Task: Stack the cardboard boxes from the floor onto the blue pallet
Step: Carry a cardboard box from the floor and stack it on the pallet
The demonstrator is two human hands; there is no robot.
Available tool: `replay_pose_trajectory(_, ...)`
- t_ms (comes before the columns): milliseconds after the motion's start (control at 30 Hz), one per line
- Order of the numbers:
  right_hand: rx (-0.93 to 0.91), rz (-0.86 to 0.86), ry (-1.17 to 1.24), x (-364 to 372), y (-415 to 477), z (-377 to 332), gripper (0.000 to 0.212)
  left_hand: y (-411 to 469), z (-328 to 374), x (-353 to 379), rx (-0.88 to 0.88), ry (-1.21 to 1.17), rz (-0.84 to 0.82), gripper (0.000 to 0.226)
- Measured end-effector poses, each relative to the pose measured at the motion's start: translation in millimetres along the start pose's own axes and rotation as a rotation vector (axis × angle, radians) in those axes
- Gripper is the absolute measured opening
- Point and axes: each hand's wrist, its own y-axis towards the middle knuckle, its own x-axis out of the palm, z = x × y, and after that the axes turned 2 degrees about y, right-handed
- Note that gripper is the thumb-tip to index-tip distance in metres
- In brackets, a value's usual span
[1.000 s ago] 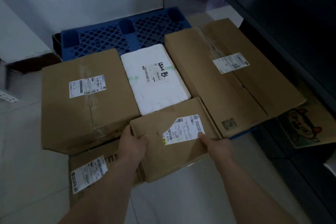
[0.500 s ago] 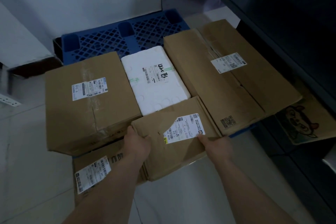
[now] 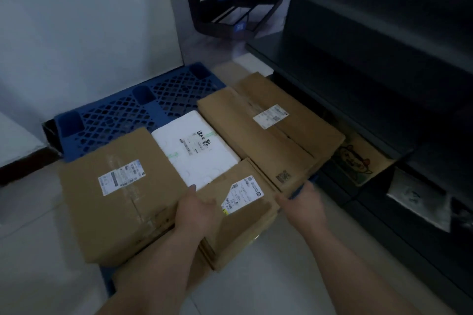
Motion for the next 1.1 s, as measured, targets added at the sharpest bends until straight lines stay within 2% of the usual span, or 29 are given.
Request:
replay_pose_trajectory(100, -0.045, 0.055, -0.019, -44.9, -57.2, -12.3, 0.081, -43.0, 32.0, -25.7, 0.120, 0.009, -0.082, 0.068)
replay_pose_trajectory(233, -0.063, 0.189, -0.034, -114.4, -135.7, -11.7, 0.087, -120.5, 77.4, -56.5, 0.292, 0.103, -0.146, 0.063)
replay_pose_trajectory(367, -0.016, 0.327, -0.022, -186.1, -215.6, 7.7, 0.084, -209.0, 115.1, -70.5, 0.477, 0.167, -0.236, 0.049)
replay_pose_trajectory(433, 0.026, 0.399, -0.001, -222.9, -257.2, 26.2, 0.083, -255.0, 132.5, -67.9, 0.545, 0.206, -0.282, 0.053)
replay_pose_trajectory(533, 0.116, 0.496, 0.051, -273.6, -319.2, 64.3, 0.083, -322.6, 152.3, -48.4, 0.637, 0.250, -0.385, 0.061)
replay_pose_trajectory(767, 0.337, 0.729, 0.157, -350.6, -458.3, 176.7, 0.083, -492.0, 173.5, 37.5, 0.898, 0.360, -0.624, 0.058)
replay_pose_trajectory(1100, 0.828, 1.033, 0.322, -342.5, -646.8, 303.1, 0.086, -680.1, 113.4, 122.9, 1.132, 0.599, -1.063, 0.059)
